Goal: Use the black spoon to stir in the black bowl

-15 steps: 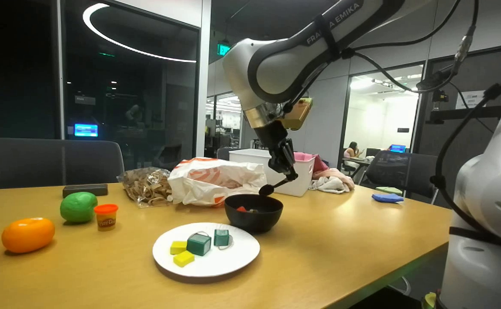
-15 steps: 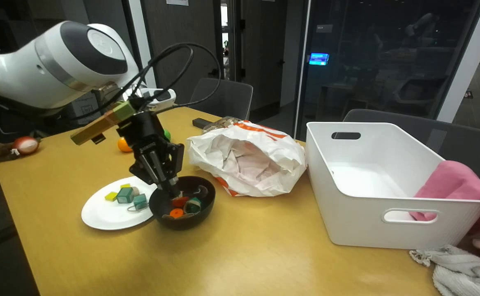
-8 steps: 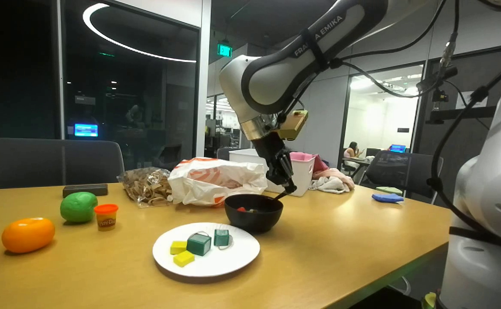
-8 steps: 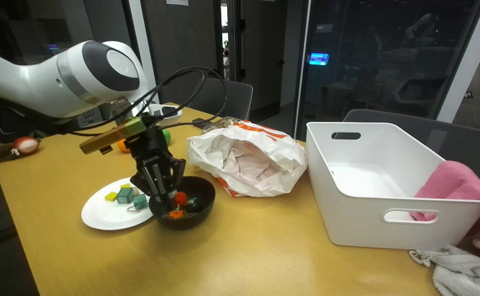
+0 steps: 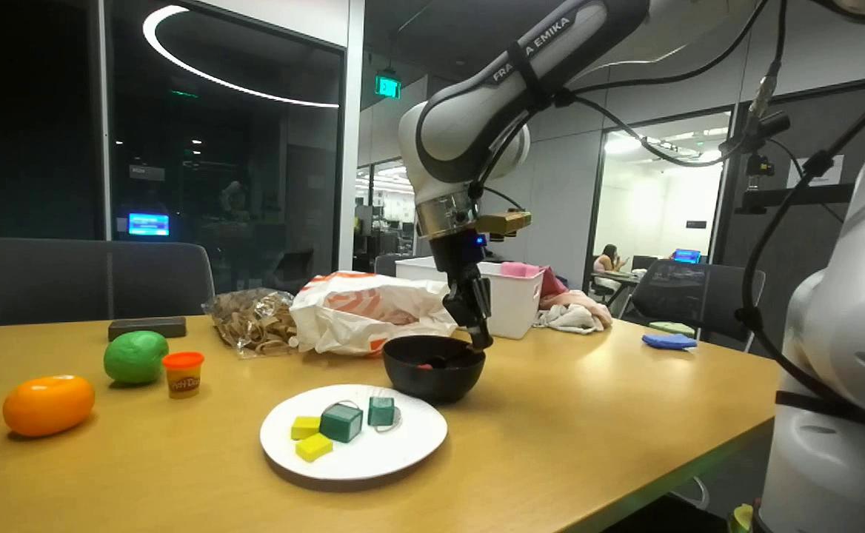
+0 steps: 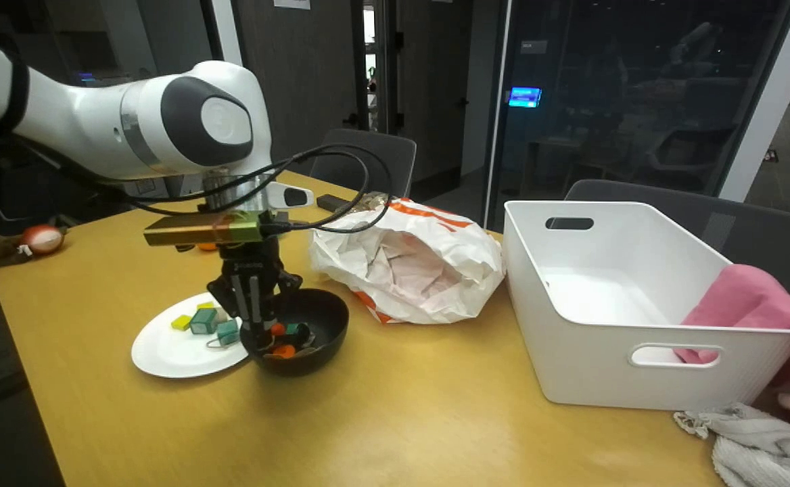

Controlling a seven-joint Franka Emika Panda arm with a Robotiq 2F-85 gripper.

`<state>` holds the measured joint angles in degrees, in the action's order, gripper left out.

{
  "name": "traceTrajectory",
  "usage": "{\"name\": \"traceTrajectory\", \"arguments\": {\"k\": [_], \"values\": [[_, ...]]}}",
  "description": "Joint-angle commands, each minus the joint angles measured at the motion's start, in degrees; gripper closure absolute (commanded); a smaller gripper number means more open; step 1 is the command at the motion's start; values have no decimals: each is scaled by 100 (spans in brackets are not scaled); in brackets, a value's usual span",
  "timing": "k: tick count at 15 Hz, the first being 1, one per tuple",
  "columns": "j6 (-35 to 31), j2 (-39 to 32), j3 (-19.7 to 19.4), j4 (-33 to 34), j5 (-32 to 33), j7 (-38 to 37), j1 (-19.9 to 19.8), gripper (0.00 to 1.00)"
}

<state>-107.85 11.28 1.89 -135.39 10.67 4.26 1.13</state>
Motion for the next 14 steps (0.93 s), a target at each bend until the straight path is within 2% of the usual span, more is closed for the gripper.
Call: {"name": "traceTrajectory", "arguments": {"k": [1,11,14], "values": [[67,-56,-138,148,-450,248,9,91],[612,-98,-254,481,-1207,-339,-80,90],[938,-178,-237,573,-1166,-490,-100,90]]}}
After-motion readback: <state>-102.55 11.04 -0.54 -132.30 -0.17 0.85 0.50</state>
